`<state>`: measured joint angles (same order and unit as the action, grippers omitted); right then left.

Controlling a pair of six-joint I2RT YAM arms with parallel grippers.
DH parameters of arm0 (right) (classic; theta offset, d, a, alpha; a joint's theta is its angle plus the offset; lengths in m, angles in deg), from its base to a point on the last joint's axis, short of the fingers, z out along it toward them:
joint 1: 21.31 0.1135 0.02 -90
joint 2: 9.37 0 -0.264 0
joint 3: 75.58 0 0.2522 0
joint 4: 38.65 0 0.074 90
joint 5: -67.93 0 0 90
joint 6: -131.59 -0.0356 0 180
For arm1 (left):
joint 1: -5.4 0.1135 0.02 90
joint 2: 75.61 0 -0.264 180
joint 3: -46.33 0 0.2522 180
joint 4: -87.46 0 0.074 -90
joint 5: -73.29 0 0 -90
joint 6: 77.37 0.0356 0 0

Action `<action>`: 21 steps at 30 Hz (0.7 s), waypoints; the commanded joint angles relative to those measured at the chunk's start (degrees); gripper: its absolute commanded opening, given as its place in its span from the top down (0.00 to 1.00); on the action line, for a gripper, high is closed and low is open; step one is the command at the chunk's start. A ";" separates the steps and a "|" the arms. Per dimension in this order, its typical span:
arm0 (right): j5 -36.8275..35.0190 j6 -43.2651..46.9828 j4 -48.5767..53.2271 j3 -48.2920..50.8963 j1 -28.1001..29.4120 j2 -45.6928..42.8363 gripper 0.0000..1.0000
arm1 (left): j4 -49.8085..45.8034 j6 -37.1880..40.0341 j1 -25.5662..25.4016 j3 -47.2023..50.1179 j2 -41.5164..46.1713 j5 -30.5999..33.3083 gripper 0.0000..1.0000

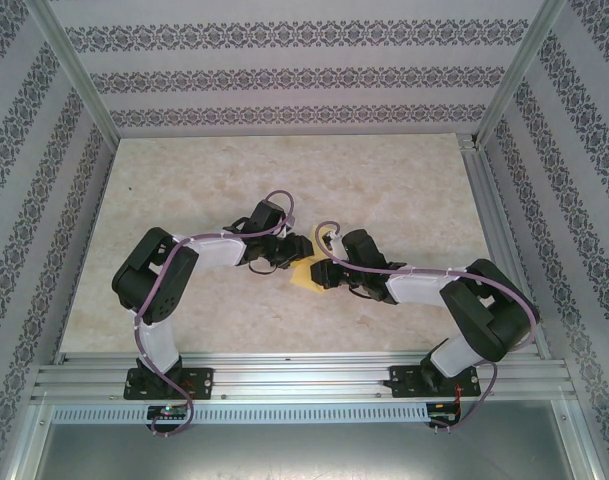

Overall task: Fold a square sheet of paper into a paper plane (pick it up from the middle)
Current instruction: Fold the triangle a second time at the center of the table.

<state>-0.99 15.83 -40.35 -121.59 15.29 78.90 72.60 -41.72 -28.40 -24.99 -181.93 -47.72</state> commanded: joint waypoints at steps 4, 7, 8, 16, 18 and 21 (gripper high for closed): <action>-0.04 0.24 -1.76 -1.35 -0.66 -0.31 0.93 | 1.83 -0.18 -0.49 -0.97 0.07 0.60 0.60; -0.04 0.27 -1.50 -0.57 -1.24 -1.01 0.97 | 1.84 -0.07 -0.49 -1.06 0.51 0.59 0.59; 0.35 0.21 -1.71 -0.24 -1.64 -1.19 0.98 | 1.87 0.03 -0.49 -1.15 0.80 0.72 0.59; 6.22 -0.78 -1.76 -0.74 -5.23 0.51 1.00 | 0.71 0.97 -0.47 -1.55 3.09 2.27 0.53; 7.84 -1.40 -0.77 -1.44 -6.19 1.53 1.00 | 0.71 1.10 -0.45 -1.34 3.38 2.52 0.50; 10.65 -2.48 0.30 -2.58 -8.04 3.56 1.00 | 0.80 1.13 -0.46 -0.85 3.92 3.13 0.50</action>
<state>5.08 15.00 -40.26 -122.09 8.84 80.43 72.60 -41.65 -28.38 -25.01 -180.12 -45.95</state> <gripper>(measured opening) 0.044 0.500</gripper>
